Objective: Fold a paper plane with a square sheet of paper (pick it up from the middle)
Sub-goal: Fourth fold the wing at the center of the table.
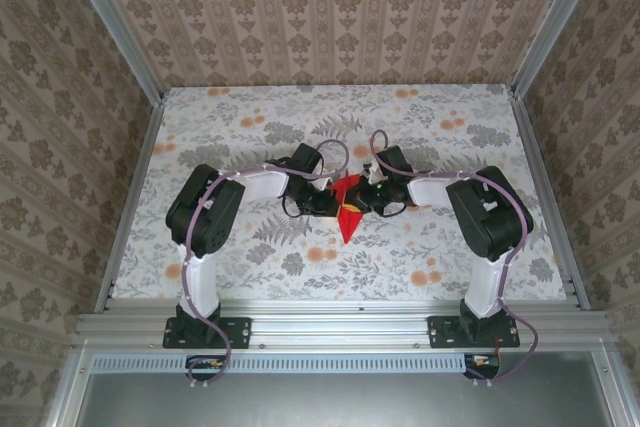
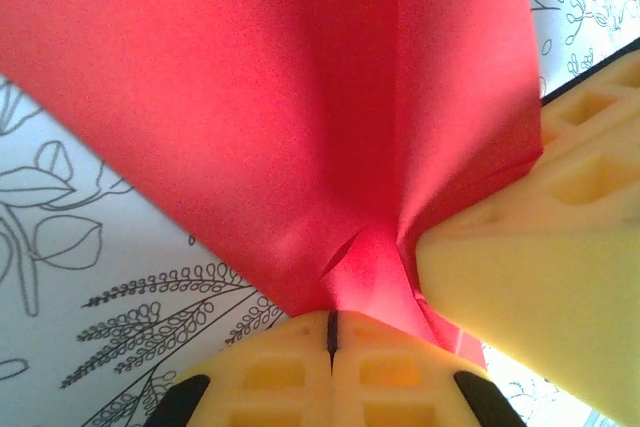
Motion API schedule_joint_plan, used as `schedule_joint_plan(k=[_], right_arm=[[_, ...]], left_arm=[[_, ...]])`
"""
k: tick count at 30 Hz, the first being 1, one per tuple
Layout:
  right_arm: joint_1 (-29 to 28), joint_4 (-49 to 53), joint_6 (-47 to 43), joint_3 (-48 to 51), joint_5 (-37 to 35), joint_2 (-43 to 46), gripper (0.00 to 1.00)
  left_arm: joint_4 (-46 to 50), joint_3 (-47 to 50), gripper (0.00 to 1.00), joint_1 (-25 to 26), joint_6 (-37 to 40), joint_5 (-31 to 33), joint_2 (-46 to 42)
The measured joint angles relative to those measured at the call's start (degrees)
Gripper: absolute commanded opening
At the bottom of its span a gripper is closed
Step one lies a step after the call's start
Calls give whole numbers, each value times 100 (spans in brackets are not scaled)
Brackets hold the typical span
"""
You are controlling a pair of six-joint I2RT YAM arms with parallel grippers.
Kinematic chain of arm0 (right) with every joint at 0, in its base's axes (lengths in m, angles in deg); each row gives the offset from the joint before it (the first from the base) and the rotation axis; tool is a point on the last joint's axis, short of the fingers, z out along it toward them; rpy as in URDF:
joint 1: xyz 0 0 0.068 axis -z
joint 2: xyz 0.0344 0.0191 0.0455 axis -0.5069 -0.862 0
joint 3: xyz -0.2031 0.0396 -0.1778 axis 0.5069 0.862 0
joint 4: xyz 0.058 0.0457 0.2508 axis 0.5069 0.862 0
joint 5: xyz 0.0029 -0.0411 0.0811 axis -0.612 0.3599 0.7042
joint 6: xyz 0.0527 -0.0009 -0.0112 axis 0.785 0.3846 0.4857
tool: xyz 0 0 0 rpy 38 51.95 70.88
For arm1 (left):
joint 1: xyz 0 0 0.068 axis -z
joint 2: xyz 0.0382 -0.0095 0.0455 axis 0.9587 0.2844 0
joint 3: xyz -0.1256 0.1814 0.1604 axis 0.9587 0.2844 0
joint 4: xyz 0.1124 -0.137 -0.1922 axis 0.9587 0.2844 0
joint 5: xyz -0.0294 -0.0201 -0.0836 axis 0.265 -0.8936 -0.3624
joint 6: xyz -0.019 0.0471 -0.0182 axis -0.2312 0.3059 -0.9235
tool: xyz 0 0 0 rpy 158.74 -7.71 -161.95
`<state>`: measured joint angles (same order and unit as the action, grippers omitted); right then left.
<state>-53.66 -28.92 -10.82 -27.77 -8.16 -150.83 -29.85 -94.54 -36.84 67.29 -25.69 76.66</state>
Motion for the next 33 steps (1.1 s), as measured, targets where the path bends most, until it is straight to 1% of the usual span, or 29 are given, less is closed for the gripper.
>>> schedule_joint_plan(k=[8,25,33], right_arm=[[-33,-103,26,-68,39,-214,9],[-39,-278,177,-109,83,-391,9],[-52,-496,387,-111,129,-448,9]], left_arm=[[-2,0,0,0,0,-2,0],[-24,0,0,-24,-2,-85,9],[-72,28,0,-48,-2,-160,20]])
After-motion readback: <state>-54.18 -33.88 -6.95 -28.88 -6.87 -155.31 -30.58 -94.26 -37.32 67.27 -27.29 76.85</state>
